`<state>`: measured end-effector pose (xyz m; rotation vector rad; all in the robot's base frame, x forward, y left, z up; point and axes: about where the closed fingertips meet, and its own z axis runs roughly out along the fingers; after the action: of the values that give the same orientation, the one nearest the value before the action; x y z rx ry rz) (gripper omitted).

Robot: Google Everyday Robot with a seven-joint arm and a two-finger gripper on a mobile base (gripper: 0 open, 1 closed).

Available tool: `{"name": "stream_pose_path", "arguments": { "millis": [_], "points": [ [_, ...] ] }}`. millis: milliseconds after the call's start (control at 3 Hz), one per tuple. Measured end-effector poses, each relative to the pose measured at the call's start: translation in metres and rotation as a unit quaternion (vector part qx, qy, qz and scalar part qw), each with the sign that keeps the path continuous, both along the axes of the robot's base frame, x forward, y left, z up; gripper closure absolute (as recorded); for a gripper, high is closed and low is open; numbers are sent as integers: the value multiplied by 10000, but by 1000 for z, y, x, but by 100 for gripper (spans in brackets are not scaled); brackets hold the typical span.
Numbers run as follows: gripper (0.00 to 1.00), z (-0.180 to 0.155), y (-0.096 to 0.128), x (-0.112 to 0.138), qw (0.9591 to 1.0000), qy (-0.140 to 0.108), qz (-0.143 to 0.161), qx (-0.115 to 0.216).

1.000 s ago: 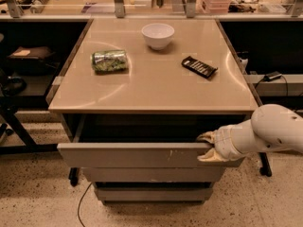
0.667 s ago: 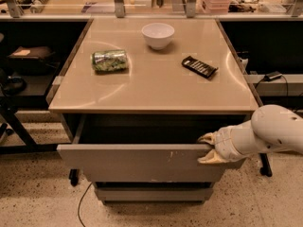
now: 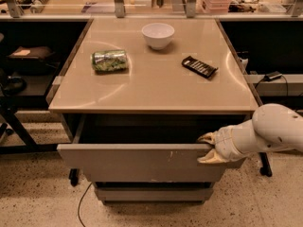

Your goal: Open top drawer

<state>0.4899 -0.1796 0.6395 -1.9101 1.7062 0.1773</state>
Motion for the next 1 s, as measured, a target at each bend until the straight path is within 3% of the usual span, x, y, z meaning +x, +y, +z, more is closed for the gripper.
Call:
{"name": "stream_pose_path", "arguments": {
  "millis": [333,667,1000],
  "points": [
    [41,2,0,-27,9999,65,80,95],
    [64,2,-8,-65,9998,125,50,144],
    [87,9,2,-94,9996,132,172,196]
  ]
}}
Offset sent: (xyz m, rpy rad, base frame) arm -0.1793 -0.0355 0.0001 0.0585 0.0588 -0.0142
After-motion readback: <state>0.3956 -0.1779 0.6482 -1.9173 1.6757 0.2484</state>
